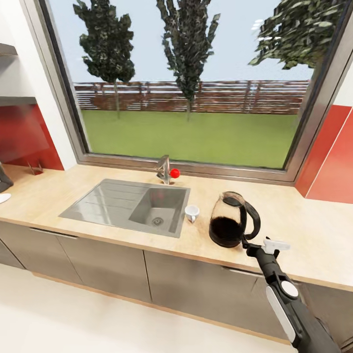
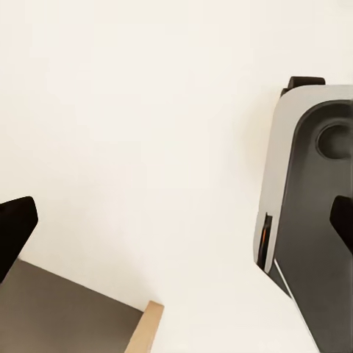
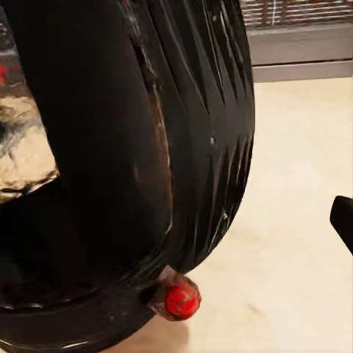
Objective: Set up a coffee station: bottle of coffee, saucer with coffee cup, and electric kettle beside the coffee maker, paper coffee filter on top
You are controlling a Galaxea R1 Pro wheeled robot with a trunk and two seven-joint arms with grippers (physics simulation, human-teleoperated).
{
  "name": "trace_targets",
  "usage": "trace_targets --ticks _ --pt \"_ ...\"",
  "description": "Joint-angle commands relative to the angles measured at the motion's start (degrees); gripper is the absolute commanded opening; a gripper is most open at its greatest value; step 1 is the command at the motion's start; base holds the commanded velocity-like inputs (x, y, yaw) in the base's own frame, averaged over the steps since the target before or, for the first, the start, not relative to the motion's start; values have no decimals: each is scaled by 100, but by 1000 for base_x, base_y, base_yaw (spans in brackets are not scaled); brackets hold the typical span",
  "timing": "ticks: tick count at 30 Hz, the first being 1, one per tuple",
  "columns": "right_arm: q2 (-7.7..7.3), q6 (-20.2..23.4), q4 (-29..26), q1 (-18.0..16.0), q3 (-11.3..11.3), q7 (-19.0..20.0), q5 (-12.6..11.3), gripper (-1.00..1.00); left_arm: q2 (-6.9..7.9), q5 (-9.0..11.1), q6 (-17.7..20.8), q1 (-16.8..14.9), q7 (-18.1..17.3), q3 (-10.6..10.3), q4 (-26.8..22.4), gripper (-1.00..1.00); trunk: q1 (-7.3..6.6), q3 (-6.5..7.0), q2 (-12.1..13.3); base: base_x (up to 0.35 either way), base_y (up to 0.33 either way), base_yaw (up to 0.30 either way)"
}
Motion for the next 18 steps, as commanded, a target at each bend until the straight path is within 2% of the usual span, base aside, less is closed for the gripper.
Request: trace_targets --ticks 1,7,12,18 --pt "-3 -18 -5 -4 11 -16 -45 100 0 -61 -26 -7 17 41 11 100 6 -12 -11 192 48 0" --pt "-5 9 -196 -4 11 -23 -43 100 -1 -58 -22 -7 15 41 29 100 6 -12 -11 56 14 0" --pt "-5 272 -423 -4 10 -30 -43 100 -1 -65 -29 -7 17 41 110 100 6 -12 -11 5 1 0" --pt "-7 386 -484 -4 9 -203 -45 100 5 -70 -30 -7 17 41 125 100 6 -12 -11 0 0 0"
